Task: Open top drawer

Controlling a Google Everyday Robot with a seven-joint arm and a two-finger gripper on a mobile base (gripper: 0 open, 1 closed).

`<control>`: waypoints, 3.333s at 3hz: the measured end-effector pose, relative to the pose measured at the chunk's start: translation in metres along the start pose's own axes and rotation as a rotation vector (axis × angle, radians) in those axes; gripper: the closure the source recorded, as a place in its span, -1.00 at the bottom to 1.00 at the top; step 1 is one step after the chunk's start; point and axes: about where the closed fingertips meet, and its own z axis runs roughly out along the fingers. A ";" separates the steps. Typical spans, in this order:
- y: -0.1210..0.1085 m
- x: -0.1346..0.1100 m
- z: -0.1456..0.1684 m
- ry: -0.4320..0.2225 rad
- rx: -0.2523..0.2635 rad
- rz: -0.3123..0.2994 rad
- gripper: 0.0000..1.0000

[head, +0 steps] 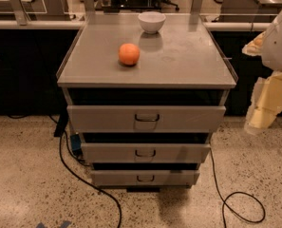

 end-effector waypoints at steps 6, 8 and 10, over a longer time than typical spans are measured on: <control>-0.035 0.003 0.149 -0.171 0.002 0.032 -1.00; -0.031 -0.001 0.170 -0.152 -0.019 0.006 -1.00; -0.040 -0.016 0.237 -0.179 0.023 0.056 -1.00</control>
Offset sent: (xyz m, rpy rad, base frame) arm 0.0388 0.0092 -0.0811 0.0424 -0.0654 -0.0811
